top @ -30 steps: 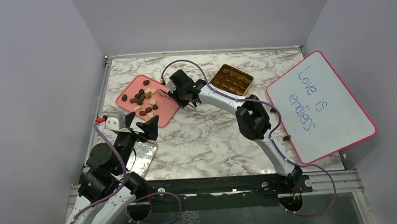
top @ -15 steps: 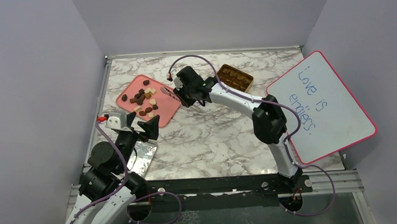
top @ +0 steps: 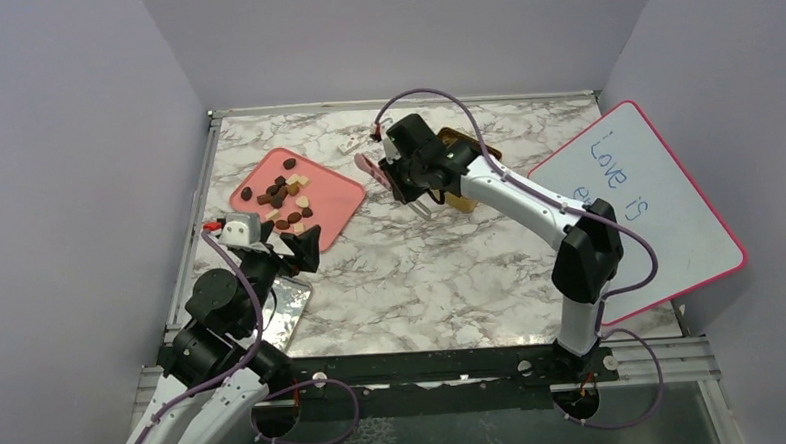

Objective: Pack the chocolate
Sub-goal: Pick up the fake chocolate from the plate, then place the fake chocolate in the packing box.

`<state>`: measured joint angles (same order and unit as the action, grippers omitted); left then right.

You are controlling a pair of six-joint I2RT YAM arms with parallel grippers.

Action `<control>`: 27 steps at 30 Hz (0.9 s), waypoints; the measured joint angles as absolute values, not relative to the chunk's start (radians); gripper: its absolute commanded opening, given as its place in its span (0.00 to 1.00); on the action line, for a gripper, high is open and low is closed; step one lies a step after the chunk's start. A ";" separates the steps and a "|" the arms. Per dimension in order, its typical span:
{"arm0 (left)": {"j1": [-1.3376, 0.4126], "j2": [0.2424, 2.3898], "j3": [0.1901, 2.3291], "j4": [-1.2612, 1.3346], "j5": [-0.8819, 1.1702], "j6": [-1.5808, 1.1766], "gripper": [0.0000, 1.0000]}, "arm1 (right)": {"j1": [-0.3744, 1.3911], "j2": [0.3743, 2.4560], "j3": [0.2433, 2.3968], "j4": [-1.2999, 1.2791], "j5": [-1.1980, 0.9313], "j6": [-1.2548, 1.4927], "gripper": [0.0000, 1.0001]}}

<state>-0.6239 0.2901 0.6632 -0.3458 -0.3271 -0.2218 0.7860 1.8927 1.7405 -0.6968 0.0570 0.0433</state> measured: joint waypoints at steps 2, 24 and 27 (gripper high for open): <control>-0.624 0.310 0.663 -0.347 -0.327 -0.224 0.99 | 0.760 1.856 1.715 -0.704 0.066 0.056 0.23; -0.624 0.445 0.665 -0.399 -0.307 -0.205 0.99 | 0.381 1.735 1.590 -0.780 0.131 0.097 0.24; -0.624 0.435 0.665 -0.399 -0.307 -0.204 0.99 | 0.358 1.746 1.590 -0.781 0.131 0.097 0.24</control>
